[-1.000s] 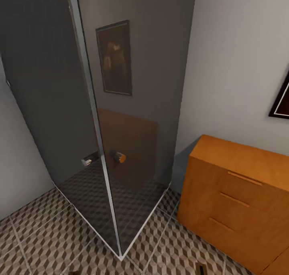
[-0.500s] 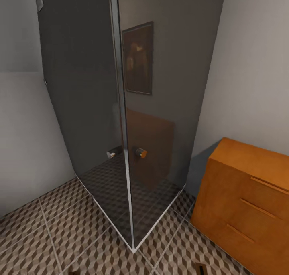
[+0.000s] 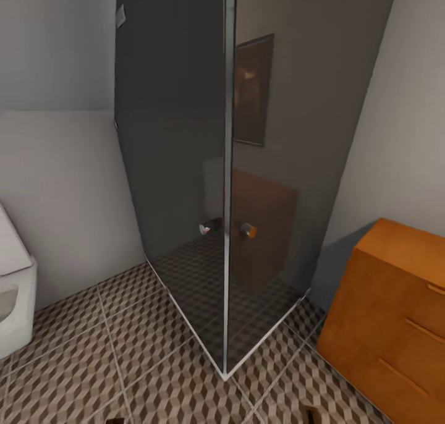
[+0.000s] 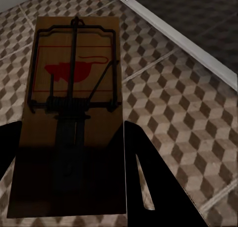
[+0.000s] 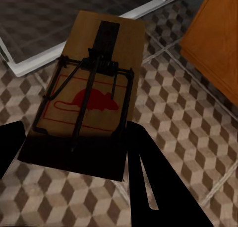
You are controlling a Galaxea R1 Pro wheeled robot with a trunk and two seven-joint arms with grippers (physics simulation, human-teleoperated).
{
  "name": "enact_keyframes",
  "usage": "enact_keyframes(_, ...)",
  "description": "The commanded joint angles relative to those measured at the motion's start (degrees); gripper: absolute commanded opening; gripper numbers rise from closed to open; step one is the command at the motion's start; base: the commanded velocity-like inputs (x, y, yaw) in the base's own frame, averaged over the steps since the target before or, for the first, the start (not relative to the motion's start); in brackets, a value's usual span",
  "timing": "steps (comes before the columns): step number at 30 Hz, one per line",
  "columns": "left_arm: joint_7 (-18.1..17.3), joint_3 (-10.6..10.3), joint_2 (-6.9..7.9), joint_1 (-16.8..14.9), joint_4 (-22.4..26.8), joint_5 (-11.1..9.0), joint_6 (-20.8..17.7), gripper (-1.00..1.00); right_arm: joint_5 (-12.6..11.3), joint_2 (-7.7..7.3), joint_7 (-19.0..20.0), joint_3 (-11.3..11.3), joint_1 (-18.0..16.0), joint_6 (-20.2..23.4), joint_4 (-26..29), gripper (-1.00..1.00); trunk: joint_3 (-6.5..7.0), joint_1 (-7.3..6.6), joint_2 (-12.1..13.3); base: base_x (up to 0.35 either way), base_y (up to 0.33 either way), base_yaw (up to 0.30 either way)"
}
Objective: Take the four mousetraps from the cabinet in the bathroom and place them on the bathroom floor. Make sure all four end up on the same floor surface, and ensure that at least two of them are either under or directly next to the same bathroom sink.
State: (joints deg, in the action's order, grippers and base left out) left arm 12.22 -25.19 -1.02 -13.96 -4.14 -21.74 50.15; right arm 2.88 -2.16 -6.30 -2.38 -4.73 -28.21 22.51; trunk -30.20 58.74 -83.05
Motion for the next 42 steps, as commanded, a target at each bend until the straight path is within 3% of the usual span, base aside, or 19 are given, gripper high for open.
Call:
enact_keyframes(1,0.44,-0.47,-0.08,-0.08,-0.22,-0.05,0.21,-1.0,0.25,-0.04,-0.56,-0.26,-0.02,-0.09,-0.01,-1.0,-0.06,-0.01,-0.03,-0.105,0.0,0.286)
enact_keyframes(42,0.44,-0.47,-0.18,-0.1,-0.24,-0.05,0.21,-1.0,0.28,0.05,-0.56,-0.34,-0.02,-0.13,-0.42,-1.0,-0.06,-0.01,-0.03,-0.112,0.0,0.286)
